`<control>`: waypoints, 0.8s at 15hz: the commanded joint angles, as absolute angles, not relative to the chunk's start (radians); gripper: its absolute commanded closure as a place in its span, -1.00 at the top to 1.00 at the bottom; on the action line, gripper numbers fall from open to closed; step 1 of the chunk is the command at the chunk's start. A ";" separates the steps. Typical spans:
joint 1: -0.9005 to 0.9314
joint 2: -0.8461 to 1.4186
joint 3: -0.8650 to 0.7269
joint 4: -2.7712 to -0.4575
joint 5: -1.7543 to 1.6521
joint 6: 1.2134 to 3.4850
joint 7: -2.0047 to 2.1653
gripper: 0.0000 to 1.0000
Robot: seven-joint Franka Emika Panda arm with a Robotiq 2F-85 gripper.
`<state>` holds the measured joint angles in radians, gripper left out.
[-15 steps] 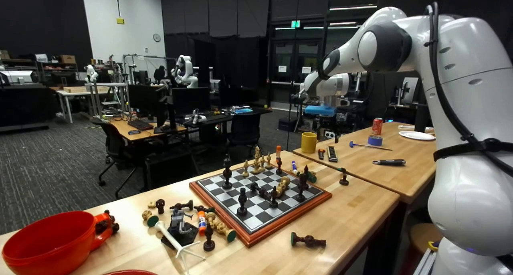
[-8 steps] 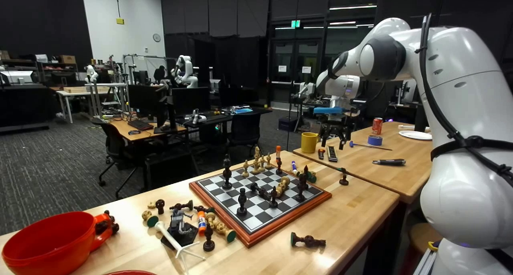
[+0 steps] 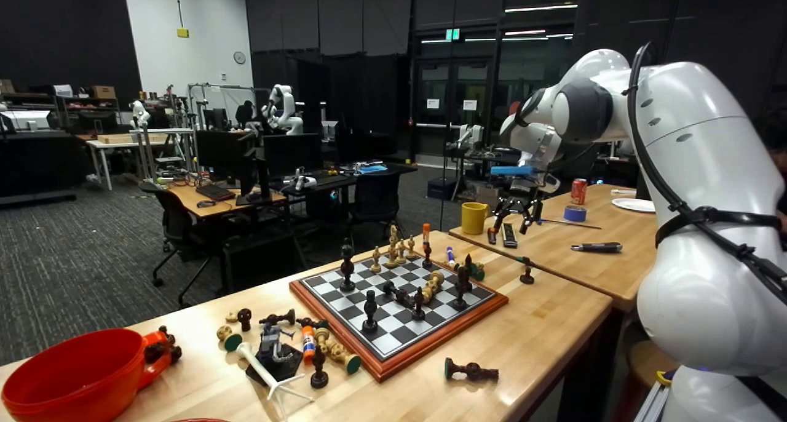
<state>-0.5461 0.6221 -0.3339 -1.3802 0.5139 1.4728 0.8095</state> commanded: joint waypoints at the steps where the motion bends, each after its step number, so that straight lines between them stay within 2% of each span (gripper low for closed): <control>1: -0.589 0.638 -0.317 -1.323 0.554 1.371 0.817 1.00; 4: -0.591 0.621 -0.320 -1.338 0.552 1.331 0.809 1.00; 6: -0.545 0.569 -0.328 -1.403 0.509 1.408 0.775 1.00; 7: -0.577 0.631 -0.327 -1.338 0.535 1.369 0.800 1.00; 12: -0.552 0.621 -0.327 -1.341 0.528 1.384 0.791 1.00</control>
